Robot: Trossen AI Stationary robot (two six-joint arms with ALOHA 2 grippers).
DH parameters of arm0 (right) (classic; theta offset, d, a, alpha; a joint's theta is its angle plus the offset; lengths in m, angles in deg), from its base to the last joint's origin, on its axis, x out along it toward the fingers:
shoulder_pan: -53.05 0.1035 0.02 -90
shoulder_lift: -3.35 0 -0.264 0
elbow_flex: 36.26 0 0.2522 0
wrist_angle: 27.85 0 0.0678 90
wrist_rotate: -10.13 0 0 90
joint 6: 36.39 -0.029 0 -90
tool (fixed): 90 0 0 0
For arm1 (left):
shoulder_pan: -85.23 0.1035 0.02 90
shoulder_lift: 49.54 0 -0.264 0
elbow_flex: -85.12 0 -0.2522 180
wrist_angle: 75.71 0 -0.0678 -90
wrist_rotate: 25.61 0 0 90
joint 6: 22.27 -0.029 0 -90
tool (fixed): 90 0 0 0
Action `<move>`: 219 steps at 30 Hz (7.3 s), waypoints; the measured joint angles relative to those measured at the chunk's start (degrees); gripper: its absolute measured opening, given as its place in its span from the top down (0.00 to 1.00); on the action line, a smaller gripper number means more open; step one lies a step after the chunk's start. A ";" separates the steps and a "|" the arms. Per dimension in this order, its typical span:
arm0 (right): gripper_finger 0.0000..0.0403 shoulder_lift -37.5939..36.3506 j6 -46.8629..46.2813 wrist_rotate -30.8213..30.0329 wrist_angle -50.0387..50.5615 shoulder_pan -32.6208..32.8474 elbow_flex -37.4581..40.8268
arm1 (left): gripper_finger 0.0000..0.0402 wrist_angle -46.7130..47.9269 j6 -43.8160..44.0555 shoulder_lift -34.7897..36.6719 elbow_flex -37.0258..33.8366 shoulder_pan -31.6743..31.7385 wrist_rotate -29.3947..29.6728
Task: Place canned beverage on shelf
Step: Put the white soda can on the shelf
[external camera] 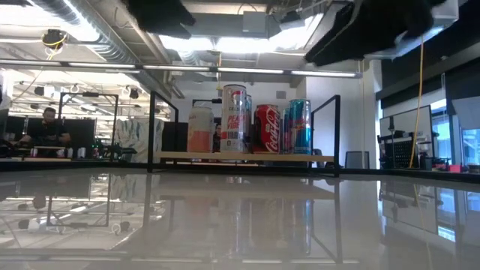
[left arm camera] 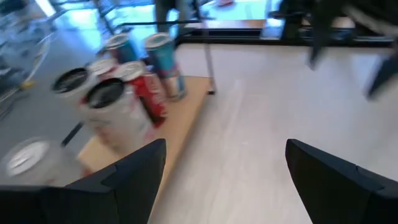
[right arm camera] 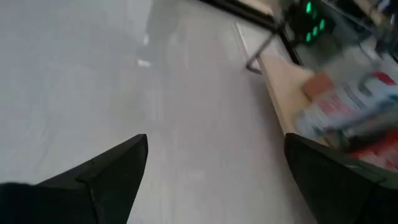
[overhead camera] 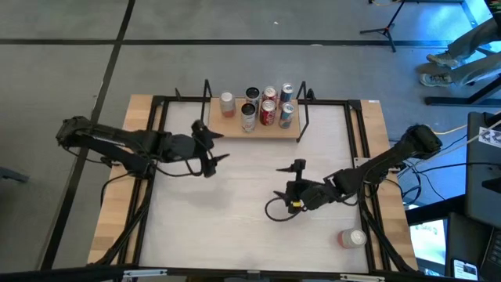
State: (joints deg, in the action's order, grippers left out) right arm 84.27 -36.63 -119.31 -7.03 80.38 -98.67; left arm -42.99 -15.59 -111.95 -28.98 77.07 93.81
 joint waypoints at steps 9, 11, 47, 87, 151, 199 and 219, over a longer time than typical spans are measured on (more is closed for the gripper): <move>0.08 -3.49 -25.96 12.24 43.08 0.00 -18.18 | 0.20 -13.42 -6.38 -1.66 -10.08 1.97 -3.65; 0.08 -3.49 -33.78 19.71 46.38 0.00 -20.65 | 0.20 -14.01 -5.78 -2.19 -10.54 2.43 -3.80; 0.08 6.41 -117.56 46.20 65.55 34.39 -23.50 | 0.20 -14.34 3.69 -2.21 -11.50 -6.89 -6.45; 0.41 11.24 -66.56 24.52 54.98 11.36 -25.10 | 0.20 -11.69 1.76 -2.23 -11.50 -7.23 -6.54; 0.13 17.80 -20.41 14.78 21.28 -9.01 -24.71 | 0.20 -12.22 4.86 -2.23 -11.50 -9.18 -6.61; 0.13 8.16 -55.25 -9.46 50.97 21.56 -17.63 | 0.20 -27.56 -8.46 -36.76 7.30 5.71 -40.64; 0.13 8.20 -59.33 -9.75 49.91 17.16 -9.82 | 0.20 -29.99 -10.39 -39.14 7.43 5.43 -36.14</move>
State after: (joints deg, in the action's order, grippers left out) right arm 92.47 -95.96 -129.06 42.88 97.54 -108.50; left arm -72.99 -25.98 -151.10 -21.55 82.49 57.67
